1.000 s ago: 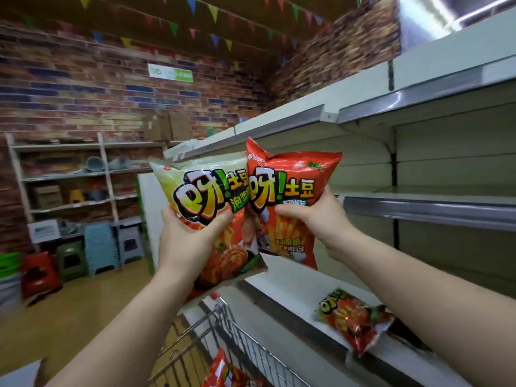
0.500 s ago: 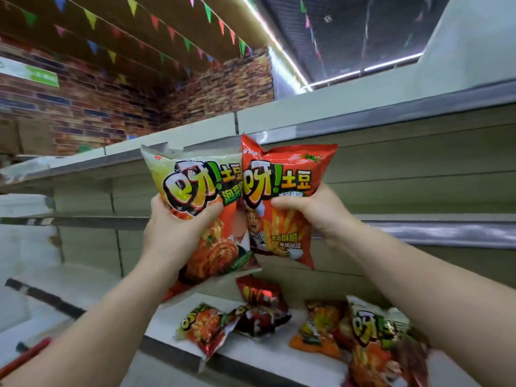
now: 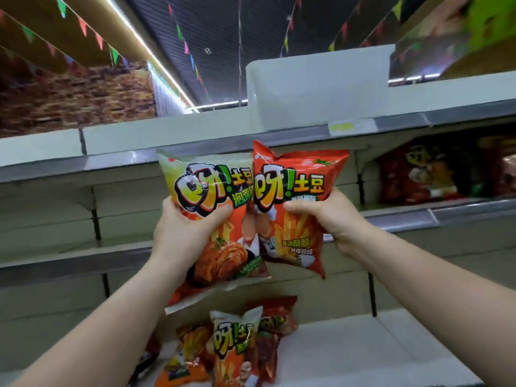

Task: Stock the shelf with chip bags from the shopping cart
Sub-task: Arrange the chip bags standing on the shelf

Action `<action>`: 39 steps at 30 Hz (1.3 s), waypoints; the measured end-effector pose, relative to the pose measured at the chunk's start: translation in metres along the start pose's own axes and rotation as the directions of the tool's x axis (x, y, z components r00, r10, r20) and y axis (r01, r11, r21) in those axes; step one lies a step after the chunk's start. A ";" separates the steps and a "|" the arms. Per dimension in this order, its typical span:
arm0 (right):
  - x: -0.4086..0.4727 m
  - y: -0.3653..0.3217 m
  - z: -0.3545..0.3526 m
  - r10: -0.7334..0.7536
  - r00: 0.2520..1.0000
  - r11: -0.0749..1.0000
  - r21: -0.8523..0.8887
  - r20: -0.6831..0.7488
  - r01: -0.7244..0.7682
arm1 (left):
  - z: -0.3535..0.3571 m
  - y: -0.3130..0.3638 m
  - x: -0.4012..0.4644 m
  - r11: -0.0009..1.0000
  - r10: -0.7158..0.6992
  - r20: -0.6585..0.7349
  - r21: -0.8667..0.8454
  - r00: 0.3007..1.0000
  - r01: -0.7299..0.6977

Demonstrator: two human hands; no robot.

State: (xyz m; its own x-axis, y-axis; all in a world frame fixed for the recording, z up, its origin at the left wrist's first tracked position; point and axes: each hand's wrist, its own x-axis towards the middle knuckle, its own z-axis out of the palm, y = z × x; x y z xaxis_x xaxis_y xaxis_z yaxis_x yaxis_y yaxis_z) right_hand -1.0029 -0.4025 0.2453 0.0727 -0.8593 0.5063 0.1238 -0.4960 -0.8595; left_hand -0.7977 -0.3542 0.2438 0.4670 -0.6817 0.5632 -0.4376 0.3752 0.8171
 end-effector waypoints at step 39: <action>-0.044 -0.014 -0.323 0.065 0.835 0.969 -0.164 -0.546 -0.182 | 0.294 0.076 -0.071 0.962 0.045 0.483 -0.257 0.874 0.093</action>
State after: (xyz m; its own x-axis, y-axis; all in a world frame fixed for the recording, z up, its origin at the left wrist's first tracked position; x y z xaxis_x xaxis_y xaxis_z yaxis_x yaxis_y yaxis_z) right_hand -1.3271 -0.3978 0.2127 -0.4716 -0.8181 0.3290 -0.0560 -0.3446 -0.9371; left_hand -1.0901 -0.4616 0.2297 0.0177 -0.8828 0.4695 -0.1805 0.4590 0.8699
